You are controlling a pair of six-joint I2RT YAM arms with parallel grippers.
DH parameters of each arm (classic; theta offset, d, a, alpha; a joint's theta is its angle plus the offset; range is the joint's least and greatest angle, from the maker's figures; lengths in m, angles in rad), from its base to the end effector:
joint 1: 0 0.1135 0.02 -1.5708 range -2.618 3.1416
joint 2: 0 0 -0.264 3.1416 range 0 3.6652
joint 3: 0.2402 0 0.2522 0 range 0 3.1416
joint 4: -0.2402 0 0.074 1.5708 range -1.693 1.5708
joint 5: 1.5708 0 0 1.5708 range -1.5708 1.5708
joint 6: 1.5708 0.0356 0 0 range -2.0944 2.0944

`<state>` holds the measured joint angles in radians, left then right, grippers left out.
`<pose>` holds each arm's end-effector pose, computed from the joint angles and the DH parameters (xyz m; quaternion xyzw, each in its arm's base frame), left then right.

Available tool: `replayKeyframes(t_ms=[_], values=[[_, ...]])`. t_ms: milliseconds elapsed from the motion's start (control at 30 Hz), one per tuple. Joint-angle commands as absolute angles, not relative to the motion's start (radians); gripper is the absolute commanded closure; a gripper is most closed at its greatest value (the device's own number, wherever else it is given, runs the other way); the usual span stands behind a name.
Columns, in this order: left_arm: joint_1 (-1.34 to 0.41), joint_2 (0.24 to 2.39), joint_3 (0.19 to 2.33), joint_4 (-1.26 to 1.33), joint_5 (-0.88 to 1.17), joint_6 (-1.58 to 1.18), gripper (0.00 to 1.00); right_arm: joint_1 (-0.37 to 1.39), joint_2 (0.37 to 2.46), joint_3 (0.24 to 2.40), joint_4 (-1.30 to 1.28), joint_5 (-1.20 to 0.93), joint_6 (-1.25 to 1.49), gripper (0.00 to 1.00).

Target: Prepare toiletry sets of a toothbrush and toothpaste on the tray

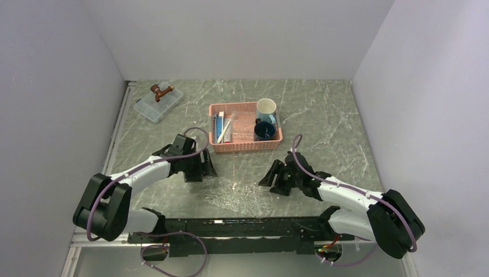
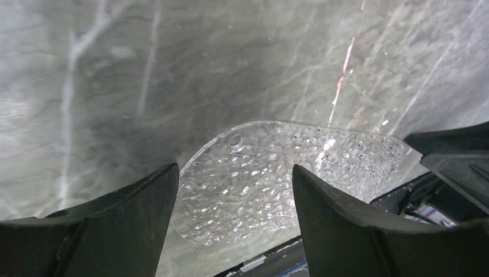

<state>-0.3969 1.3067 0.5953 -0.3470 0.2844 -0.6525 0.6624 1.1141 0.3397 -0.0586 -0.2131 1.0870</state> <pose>0.2072 -0.0977 0.1596 -0.0864 0.9544 -0.2443 0.1484 0.1482 0.1251 0.1415 0.1579 0.9147 0.3387 0.1538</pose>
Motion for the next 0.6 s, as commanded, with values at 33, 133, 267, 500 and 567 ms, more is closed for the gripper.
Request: replayKeyframes(t_ms=[33,133,267,500,567], values=[[-0.437,1.348,0.606,-0.327,0.33,-0.703,0.21,0.604,1.074,0.382,-0.149,-0.226,0.986,0.35],[-0.436,1.342,0.624,-0.352,0.296,-0.692,0.21,0.583,1.035,0.406,-0.251,-0.191,0.937,0.35],[-0.438,1.321,0.652,-0.398,0.236,-0.672,0.2,0.581,0.957,0.406,-0.36,-0.159,0.916,0.35],[-0.437,1.3,0.66,-0.417,0.198,-0.658,0.2,0.584,0.844,0.334,-0.43,-0.25,0.949,0.34],[-0.437,1.308,0.653,-0.402,0.22,-0.654,0.2,0.585,0.831,0.309,-0.44,-0.278,0.955,0.34]])
